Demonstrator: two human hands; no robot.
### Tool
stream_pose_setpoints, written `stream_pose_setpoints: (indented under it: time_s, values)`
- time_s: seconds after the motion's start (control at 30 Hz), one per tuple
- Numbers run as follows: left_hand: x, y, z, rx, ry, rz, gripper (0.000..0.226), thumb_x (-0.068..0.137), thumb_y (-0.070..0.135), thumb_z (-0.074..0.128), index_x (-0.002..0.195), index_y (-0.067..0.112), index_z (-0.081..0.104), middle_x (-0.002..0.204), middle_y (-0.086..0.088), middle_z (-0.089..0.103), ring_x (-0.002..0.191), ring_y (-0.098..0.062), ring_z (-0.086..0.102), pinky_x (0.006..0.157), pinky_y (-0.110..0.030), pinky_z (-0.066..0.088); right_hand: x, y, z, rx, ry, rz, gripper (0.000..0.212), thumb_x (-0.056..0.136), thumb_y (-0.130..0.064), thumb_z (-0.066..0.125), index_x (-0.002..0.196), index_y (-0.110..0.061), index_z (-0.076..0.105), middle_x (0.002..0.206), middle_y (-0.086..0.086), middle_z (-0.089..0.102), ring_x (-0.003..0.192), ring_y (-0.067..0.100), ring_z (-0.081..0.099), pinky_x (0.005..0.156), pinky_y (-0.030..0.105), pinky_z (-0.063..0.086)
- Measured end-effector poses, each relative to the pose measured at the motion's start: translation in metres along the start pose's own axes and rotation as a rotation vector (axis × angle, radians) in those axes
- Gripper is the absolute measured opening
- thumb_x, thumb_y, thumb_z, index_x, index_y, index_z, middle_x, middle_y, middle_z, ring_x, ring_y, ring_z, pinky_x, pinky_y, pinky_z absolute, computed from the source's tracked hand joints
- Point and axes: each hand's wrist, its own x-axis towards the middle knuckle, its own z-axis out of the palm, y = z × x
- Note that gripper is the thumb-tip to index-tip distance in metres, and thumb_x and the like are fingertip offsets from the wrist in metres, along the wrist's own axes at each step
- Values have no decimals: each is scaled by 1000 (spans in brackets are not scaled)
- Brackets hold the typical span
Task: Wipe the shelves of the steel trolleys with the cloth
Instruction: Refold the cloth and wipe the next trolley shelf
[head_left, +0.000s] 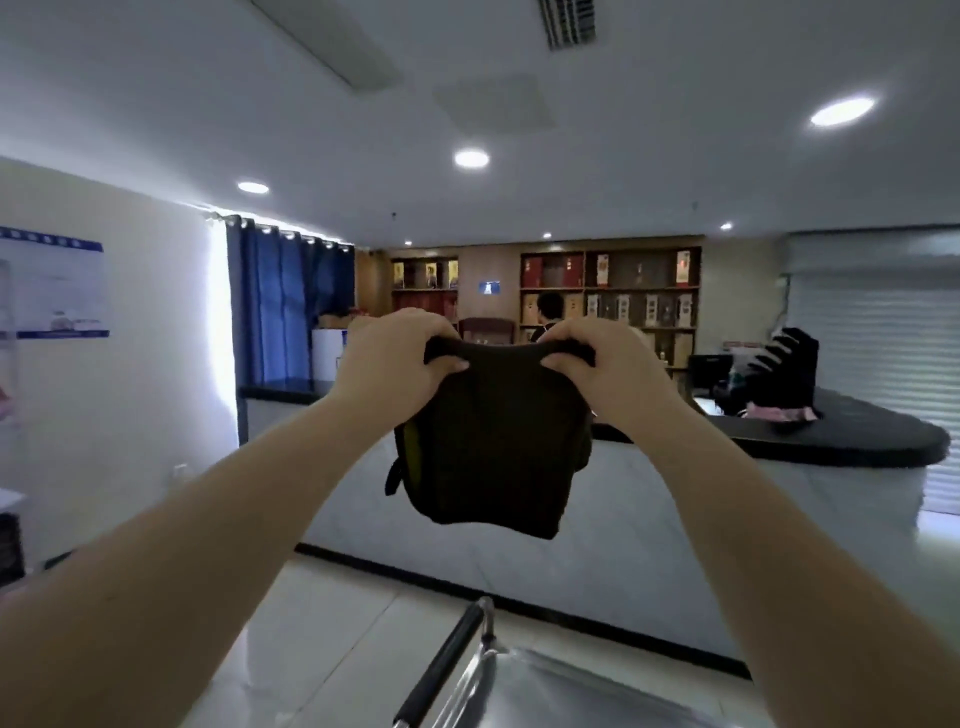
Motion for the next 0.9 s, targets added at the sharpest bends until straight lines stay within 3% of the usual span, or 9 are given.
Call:
stream_pose_setpoints:
  time_s: [0.1, 0.23, 0.53, 0.7, 0.9]
  values:
    - [-21, -55, 3, 51, -4, -55, 17, 90, 38, 66, 104, 29, 68, 95, 18, 55, 89, -3, 47, 87, -26, 24, 23, -19, 57, -79, -76, -18, 16, 94, -19, 60, 107, -25, 67, 99, -11, 60, 97, 9, 53, 87, 26, 38]
    - [-41, -138, 13, 175, -52, -56, 23, 92, 41, 63, 110, 27, 66, 106, 6, 67, 100, -17, 59, 98, -39, 27, 57, -40, 145, -142, -128, 19, 14, 94, -18, 59, 106, -23, 65, 100, -9, 60, 97, 11, 54, 85, 28, 39]
    - [-23, -350, 69, 281, -166, 8, 20, 95, 47, 55, 106, 31, 61, 100, 9, 63, 95, -16, 59, 90, -37, 25, 147, -46, 347, -222, -133, 82, 8, 95, -18, 57, 98, -25, 58, 93, -11, 52, 89, 10, 49, 70, 23, 32]
    - [2, -453, 128, 260, -125, -8, 20, 95, 46, 55, 107, 32, 63, 99, 9, 64, 96, -16, 59, 90, -37, 24, 196, -22, 443, -249, -100, 86, 7, 94, -15, 59, 101, -18, 61, 98, -2, 61, 93, 15, 54, 84, 31, 42]
    - [52, -532, 204, 345, -113, 94, 23, 94, 46, 56, 105, 28, 64, 99, 6, 66, 90, -19, 60, 83, -36, 23, 258, 37, 521, -239, -91, 106, 10, 97, -16, 54, 105, -16, 60, 104, 0, 61, 101, 19, 54, 92, 39, 46]
